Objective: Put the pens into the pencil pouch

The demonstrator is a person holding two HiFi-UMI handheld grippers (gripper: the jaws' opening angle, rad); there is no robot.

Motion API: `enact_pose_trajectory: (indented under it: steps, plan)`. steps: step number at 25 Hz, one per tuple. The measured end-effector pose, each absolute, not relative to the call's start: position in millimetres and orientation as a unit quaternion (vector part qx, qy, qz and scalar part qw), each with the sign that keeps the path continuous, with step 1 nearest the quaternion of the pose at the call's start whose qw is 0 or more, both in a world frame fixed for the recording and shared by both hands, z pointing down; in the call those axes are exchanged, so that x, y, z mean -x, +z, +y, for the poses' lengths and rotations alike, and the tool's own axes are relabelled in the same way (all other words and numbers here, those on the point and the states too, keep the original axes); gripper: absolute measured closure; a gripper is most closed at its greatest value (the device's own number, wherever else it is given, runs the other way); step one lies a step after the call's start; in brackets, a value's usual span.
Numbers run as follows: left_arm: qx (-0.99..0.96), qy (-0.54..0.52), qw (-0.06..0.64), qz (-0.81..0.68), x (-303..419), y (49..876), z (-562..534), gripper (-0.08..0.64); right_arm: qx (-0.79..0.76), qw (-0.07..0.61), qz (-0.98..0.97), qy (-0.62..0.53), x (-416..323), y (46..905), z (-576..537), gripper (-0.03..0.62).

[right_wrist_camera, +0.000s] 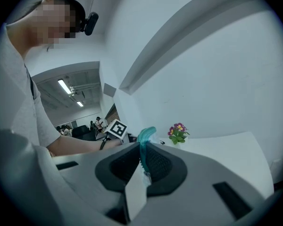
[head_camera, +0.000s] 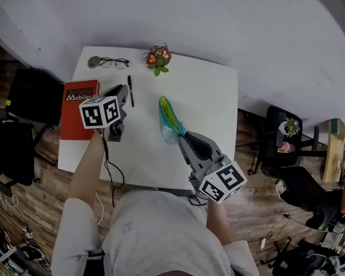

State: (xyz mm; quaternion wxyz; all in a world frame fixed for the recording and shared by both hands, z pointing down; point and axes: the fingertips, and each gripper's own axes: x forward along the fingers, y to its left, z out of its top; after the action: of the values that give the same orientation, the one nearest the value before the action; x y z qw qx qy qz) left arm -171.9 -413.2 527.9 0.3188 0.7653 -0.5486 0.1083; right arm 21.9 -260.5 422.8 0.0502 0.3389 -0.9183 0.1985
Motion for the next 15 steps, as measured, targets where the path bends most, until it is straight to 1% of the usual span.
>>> enact_pose_trajectory:
  steps: [4,5,7,8,11,15]
  plan:
    - [-0.740,0.152,0.342,-0.560,169.3,556.8,-447.9,0.529,-0.341,0.048,-0.916,0.207,-33.7,426.1,-272.8,0.535]
    - [-0.732,0.154,0.353,-0.561,169.5,563.8,-456.2,0.520,-0.343,0.047,-0.915,0.209,-37.0,427.2,-275.6,0.535]
    - [-0.717,0.156,0.378,-0.565,171.1,578.0,-470.7,0.468,-0.345,0.047,-0.912,0.214,-43.8,430.4,-281.4,0.535]
    - [-0.710,0.161,0.385,-0.566,172.3,584.9,-476.5,0.455,-0.347,0.048,-0.911,0.217,-47.2,432.5,-284.4,0.535]
    - [-0.696,0.196,0.385,-0.574,178.3,602.5,-490.6,0.432,-0.350,0.048,-0.907,0.227,-55.3,439.2,-292.8,0.535]
    - [-0.680,0.232,0.384,-0.580,182.5,617.5,-503.0,0.430,-0.351,0.048,-0.904,0.239,-62.4,447.8,-300.5,0.535]
